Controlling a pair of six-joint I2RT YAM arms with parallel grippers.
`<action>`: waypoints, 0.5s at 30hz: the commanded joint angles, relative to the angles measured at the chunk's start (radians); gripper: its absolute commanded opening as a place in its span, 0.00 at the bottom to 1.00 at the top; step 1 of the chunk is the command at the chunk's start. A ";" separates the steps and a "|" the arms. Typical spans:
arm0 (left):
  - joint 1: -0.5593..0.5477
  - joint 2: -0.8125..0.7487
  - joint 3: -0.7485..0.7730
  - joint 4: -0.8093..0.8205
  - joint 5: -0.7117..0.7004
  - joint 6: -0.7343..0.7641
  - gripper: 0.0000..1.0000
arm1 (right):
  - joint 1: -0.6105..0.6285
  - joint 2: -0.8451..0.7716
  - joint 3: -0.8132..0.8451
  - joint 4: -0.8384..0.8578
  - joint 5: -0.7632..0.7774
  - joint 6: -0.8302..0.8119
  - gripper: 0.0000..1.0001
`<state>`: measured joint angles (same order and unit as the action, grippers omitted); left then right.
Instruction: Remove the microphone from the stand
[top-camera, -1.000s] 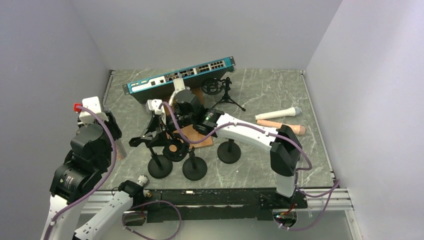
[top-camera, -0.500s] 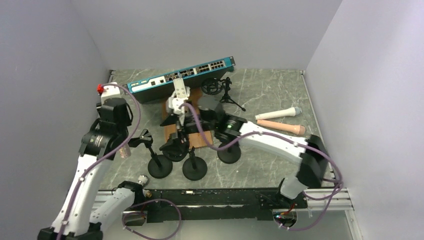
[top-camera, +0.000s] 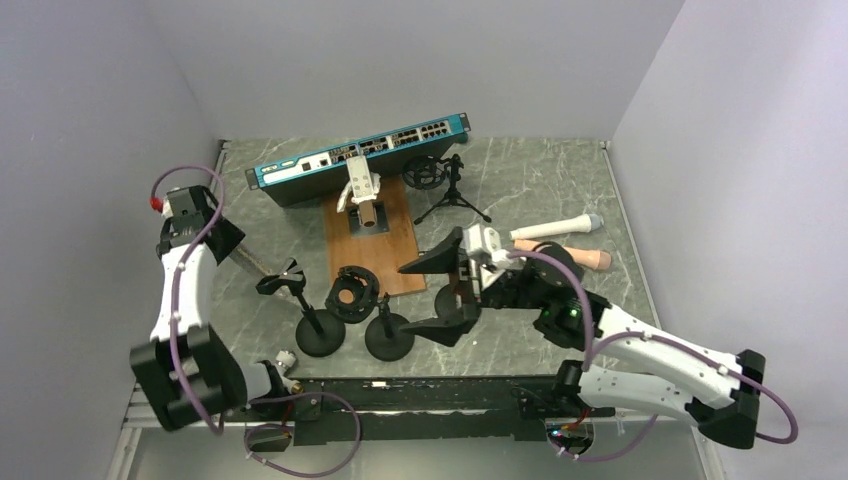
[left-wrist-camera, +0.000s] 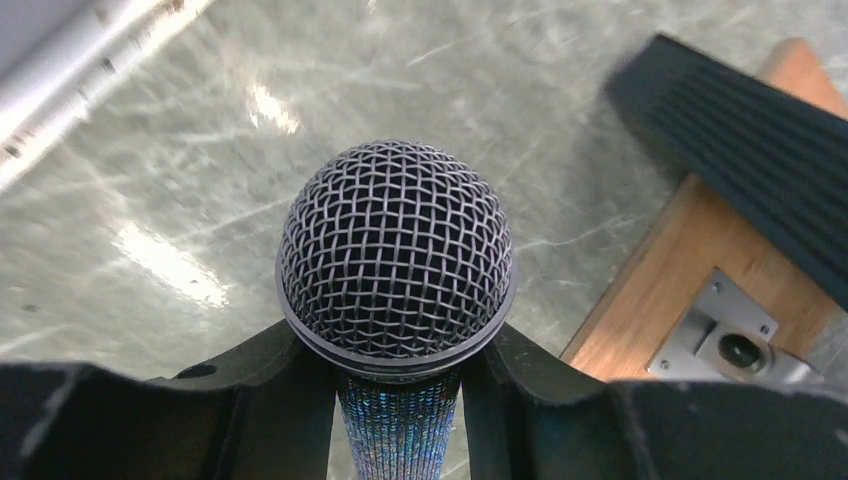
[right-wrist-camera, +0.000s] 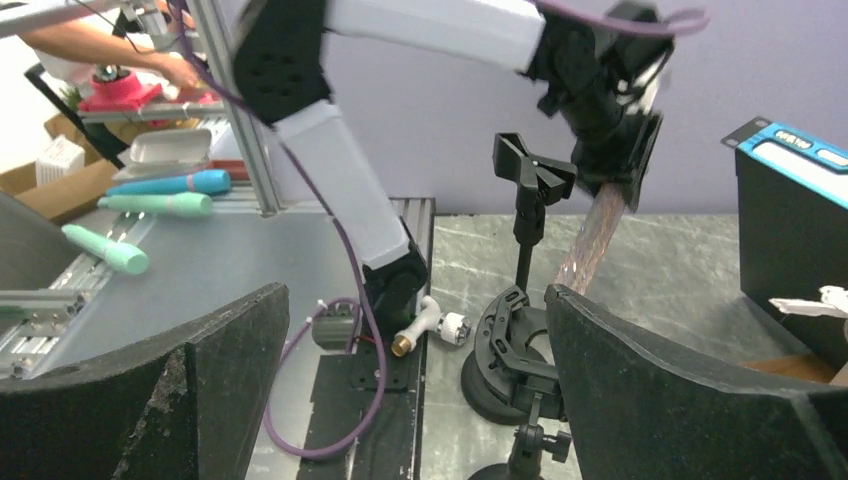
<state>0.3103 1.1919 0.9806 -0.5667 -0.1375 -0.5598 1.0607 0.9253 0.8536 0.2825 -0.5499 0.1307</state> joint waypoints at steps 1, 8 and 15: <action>0.115 0.146 -0.040 0.150 0.295 -0.140 0.00 | 0.010 -0.101 -0.032 0.031 0.068 0.061 1.00; 0.150 0.346 -0.048 0.218 0.408 -0.168 0.02 | 0.017 -0.095 -0.041 0.060 0.094 0.088 1.00; 0.178 0.451 -0.157 0.336 0.560 -0.320 0.39 | 0.067 0.039 0.011 0.112 0.134 0.115 1.00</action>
<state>0.4679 1.5978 0.8730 -0.3313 0.2852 -0.7650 1.0954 0.9092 0.8158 0.3313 -0.4656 0.2176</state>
